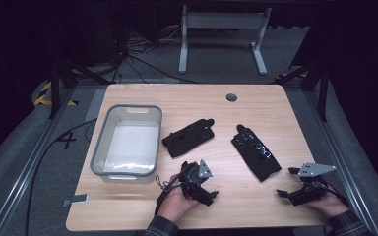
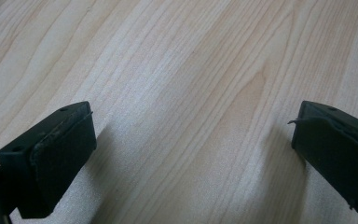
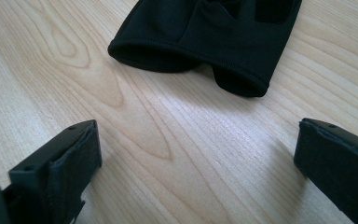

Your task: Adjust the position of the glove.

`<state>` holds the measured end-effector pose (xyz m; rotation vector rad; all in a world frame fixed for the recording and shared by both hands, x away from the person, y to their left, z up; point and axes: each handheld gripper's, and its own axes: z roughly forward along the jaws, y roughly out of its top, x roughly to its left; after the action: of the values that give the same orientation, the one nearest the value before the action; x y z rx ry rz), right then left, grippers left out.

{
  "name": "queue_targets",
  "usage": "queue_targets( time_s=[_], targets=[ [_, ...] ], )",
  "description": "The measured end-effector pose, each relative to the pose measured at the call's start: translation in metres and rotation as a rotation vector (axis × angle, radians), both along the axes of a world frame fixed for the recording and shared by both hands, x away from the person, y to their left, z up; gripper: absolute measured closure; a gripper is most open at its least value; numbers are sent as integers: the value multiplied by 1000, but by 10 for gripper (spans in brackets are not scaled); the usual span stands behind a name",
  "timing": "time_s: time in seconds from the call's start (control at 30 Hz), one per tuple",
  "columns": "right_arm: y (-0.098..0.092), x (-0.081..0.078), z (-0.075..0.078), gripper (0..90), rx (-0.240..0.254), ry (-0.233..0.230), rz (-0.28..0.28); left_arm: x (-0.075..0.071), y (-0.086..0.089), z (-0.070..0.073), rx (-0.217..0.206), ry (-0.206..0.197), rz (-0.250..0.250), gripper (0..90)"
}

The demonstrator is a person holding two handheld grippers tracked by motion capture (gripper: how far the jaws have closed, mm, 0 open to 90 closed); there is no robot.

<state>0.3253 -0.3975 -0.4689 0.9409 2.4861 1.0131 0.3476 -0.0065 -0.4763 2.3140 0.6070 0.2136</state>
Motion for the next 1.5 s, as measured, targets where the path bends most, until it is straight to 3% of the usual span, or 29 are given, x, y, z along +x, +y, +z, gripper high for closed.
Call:
queue_targets(
  time_s=[0.3,0.4,0.53,0.73,1.03,1.5],
  targets=[
    [-3,1,1,74,5,-4,6,0,0,0,0,0,0,1],
    [-2,2,6,200,0,3,0,0,0,0,0,0,0,1],
    [0,1,9,281,-14,-5,0,0,0,0,0,0,1,0],
    [1,5,21,506,23,-2,0,0,0,0,-1,0,1,2],
    [13,14,32,868,40,-18,20,0,0,0,-2,1,1,2],
    [29,59,41,900,21,-41,59,0,0,0,-2,1,1,2]
  ],
)
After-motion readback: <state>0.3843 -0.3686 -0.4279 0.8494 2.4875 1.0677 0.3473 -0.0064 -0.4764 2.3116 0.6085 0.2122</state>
